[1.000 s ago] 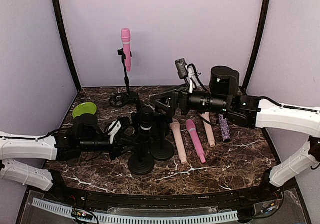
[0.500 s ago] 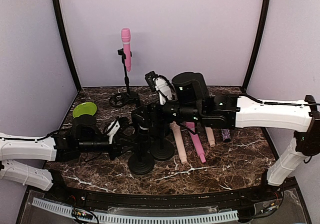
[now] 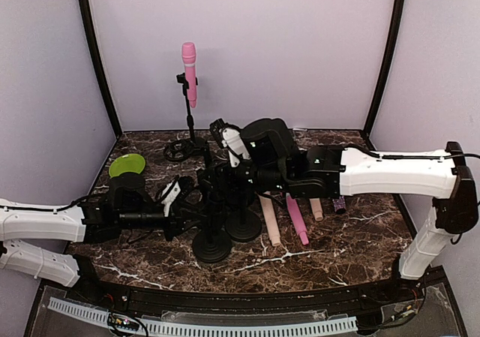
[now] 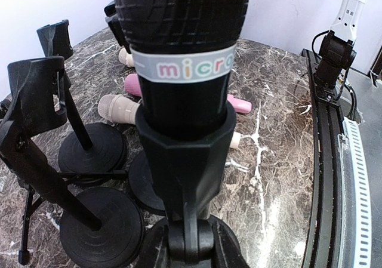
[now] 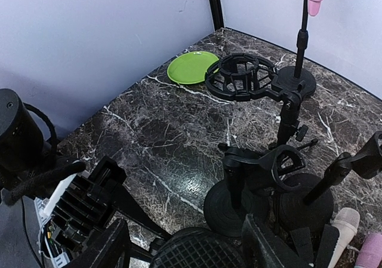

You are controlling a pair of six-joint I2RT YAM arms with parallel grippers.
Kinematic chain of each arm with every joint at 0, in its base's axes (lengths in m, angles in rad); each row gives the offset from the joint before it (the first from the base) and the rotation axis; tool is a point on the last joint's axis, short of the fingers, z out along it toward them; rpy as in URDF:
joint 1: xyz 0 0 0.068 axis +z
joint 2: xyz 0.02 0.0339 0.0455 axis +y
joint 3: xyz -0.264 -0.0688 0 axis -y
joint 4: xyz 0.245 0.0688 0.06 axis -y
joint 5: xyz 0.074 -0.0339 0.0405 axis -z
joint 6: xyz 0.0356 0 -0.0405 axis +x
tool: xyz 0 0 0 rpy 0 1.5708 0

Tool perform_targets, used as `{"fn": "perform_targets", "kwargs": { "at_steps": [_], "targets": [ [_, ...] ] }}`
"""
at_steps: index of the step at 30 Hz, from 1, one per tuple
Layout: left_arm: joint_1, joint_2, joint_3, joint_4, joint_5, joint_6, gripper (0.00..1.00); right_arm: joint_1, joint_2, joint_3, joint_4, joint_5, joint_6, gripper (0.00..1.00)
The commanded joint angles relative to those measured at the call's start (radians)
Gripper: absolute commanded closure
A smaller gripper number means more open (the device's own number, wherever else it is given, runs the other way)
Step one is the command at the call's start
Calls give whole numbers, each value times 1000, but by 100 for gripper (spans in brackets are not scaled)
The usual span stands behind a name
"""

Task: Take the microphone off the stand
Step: Hold the microphone stand with the microphone at the center of the board.

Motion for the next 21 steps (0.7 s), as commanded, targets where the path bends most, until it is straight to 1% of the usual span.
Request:
{"fn": "perform_targets", "kwargs": {
  "at_steps": [1,3,7,11,13,17,21],
  "targets": [
    [8,16,3,-4,-36,2,100,10,26,21,27,-11,32,38],
    [8,17,6,-4,-36,3,100,11,30,21,38,-16,35,40],
    [8,20,6,-8,-39,3,100,11,36,22,64,-35,35,48],
    [8,22,8,-17,-41,3,100,11,31,19,76,-44,25,61],
    [8,23,10,-20,-41,3,100,10,22,16,80,-45,12,70],
    [9,27,14,-30,-39,5,100,-7,-11,0,91,-77,-30,81],
    [8,34,19,-36,-36,6,100,-41,-61,-47,144,-193,-88,85]
  ]
}}
